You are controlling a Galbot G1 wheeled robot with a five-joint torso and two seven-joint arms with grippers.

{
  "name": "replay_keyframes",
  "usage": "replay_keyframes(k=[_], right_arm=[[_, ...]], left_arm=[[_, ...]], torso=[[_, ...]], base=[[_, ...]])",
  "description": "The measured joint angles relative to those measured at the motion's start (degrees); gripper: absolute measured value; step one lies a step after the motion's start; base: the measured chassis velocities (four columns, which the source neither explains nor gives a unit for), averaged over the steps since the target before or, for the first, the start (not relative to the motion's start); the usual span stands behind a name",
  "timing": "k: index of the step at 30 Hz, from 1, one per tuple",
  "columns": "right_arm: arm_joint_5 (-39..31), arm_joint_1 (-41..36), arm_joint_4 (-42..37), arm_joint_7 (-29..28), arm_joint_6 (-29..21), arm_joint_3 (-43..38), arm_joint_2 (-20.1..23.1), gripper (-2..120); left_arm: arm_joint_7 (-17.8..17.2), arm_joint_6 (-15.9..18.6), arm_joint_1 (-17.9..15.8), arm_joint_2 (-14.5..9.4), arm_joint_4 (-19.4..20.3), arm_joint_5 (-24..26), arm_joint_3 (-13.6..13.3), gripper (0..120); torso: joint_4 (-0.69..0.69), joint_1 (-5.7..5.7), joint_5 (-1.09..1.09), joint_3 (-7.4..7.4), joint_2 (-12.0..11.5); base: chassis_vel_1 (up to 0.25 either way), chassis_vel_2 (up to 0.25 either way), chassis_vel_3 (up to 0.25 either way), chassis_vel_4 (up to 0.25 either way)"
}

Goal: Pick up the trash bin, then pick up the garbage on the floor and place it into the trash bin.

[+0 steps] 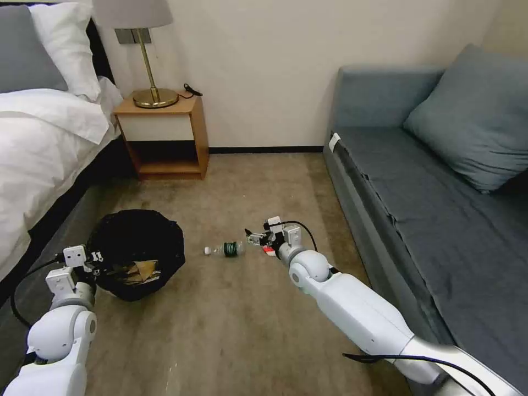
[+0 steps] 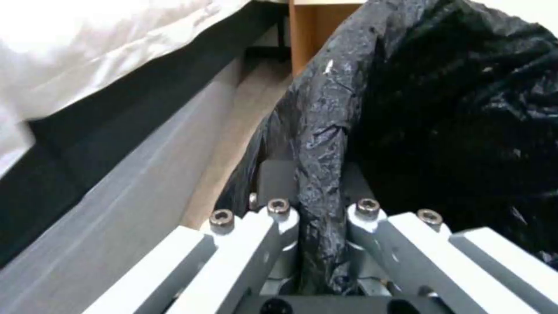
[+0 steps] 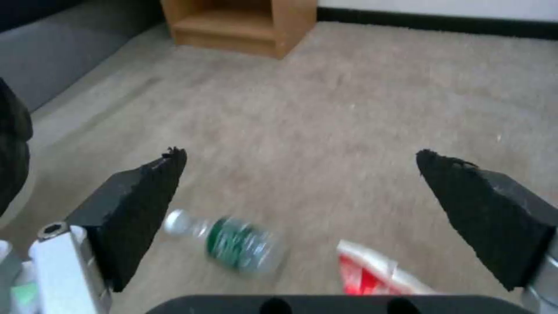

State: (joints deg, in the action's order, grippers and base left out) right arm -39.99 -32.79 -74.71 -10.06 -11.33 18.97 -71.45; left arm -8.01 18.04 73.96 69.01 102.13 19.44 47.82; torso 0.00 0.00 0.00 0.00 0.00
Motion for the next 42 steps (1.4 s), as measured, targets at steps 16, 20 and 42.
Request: replay_keyframes(k=[16,20,42], right_arm=[[3.3,0.0,1.2,1.5,1.6,1.7,0.3,100],[3.5,0.3,1.6,1.8,1.1,2.7,0.2,100],[5.1,-0.1,3.6,5.2,1.2,4.9,-0.6,100]], left_arm=[[0.1,0.0,-1.4,-0.1,-1.1,-0.3,-0.6,4],[0.1,0.1,-1.8,-0.2,-1.3,-0.3,-0.7,4],[0.4,-0.5,-1.4,-1.0,-2.7,0.2,-0.3,4]], torso=[[-0.01,0.0,0.0,0.01,0.0],[-0.01,0.01,0.0,0.01,0.0],[0.0,0.0,0.0,0.0,0.0]], base=[[-0.226,0.236,0.232,-0.228],[-0.152,0.145,0.155,-0.151],[-0.046,0.047,0.047,-0.044]])
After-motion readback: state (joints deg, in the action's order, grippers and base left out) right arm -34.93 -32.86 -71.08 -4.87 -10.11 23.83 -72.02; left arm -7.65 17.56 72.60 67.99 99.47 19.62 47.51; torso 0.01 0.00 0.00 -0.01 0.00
